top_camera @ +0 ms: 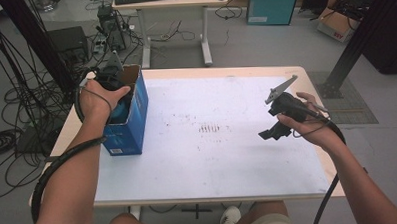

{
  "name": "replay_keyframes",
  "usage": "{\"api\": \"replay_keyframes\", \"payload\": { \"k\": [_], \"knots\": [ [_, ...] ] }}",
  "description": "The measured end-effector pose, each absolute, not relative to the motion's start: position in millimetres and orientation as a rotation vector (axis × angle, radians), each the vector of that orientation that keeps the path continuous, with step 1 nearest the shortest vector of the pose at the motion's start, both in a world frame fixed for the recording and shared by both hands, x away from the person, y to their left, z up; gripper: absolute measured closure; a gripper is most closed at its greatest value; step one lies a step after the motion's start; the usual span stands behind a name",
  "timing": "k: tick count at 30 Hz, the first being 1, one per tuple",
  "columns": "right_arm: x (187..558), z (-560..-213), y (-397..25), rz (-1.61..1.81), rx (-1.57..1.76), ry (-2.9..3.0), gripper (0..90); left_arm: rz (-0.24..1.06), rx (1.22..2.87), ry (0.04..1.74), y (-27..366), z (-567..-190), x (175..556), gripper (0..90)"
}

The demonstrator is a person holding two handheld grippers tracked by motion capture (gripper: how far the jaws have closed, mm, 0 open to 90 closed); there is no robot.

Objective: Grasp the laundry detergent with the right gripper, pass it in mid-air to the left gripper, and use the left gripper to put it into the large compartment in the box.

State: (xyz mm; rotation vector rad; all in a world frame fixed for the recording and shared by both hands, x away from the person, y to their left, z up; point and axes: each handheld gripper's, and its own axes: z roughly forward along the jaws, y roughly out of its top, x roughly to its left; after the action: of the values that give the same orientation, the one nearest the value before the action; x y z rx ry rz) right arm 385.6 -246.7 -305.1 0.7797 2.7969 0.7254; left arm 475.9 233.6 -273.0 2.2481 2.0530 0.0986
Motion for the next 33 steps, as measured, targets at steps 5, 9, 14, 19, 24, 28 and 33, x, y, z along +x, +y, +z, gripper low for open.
{"api": "replay_keyframes", "payload": {
  "k": [5,9,14,19,24,28,33],
  "knots": [
    [385,-305,-247,0.724,0.778,2.799,4.8,0.098,2.248,2.047,234,-273,476,36.0],
    [385,-305,-246,0.733,0.779,2.794,4.8,0.094,2.247,2.043,234,-273,475,35.8],
    [385,-304,-246,0.733,0.775,2.792,4.8,0.106,2.247,2.040,236,-274,474,31.3],
    [385,-303,-246,0.726,0.770,2.793,4.8,0.115,2.242,2.043,236,-273,473,29.9],
    [385,-302,-245,0.736,0.774,2.786,4.8,0.126,2.250,2.035,235,-268,472,29.1],
    [385,-302,-243,0.738,0.762,2.788,4.8,0.150,2.261,2.017,234,-261,470,29.2],
    [386,-301,-241,0.745,0.750,2.788,4.8,0.149,2.262,2.009,233,-255,468,29.1]
  ]
}}
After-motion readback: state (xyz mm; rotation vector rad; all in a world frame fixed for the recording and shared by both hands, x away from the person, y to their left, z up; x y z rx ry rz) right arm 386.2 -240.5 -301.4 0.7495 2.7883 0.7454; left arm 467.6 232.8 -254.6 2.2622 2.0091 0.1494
